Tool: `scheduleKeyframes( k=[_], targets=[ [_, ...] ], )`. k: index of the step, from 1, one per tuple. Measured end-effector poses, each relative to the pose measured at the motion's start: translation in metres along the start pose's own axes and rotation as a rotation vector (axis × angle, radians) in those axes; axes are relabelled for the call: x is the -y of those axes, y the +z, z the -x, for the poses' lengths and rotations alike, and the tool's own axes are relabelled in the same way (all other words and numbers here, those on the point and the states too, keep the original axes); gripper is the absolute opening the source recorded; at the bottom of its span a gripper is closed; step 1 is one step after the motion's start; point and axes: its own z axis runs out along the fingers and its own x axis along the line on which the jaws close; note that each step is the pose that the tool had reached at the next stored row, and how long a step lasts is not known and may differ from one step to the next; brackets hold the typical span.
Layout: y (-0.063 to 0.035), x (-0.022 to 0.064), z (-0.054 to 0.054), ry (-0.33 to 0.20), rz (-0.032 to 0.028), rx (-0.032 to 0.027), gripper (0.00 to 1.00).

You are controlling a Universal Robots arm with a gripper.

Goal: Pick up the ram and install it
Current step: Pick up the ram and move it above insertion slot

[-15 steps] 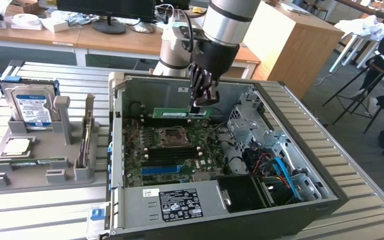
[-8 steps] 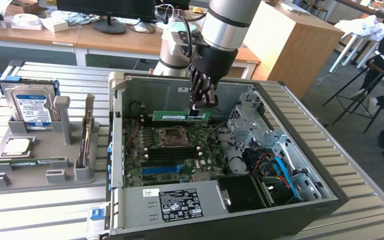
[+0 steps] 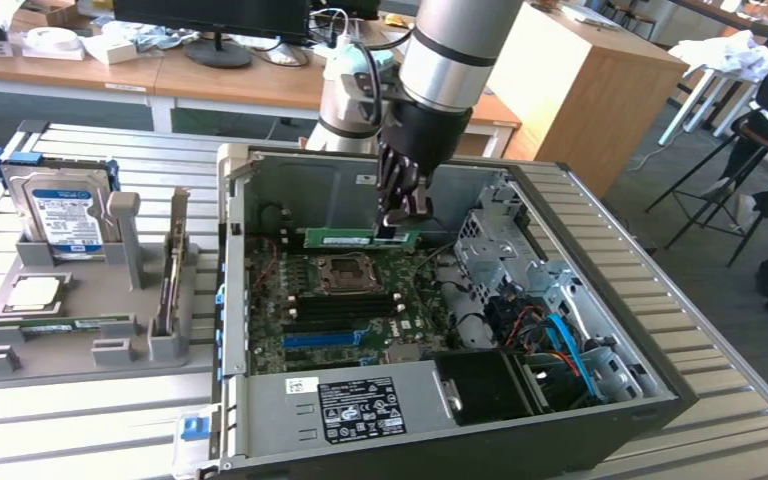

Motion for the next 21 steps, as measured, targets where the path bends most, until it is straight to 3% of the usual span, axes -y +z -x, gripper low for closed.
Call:
scheduleKeyframes(
  k=[21],
  targets=[
    [0.0021,0.0041,0.0015,0.000,-0.0001,0.0019,0.12]
  ],
)
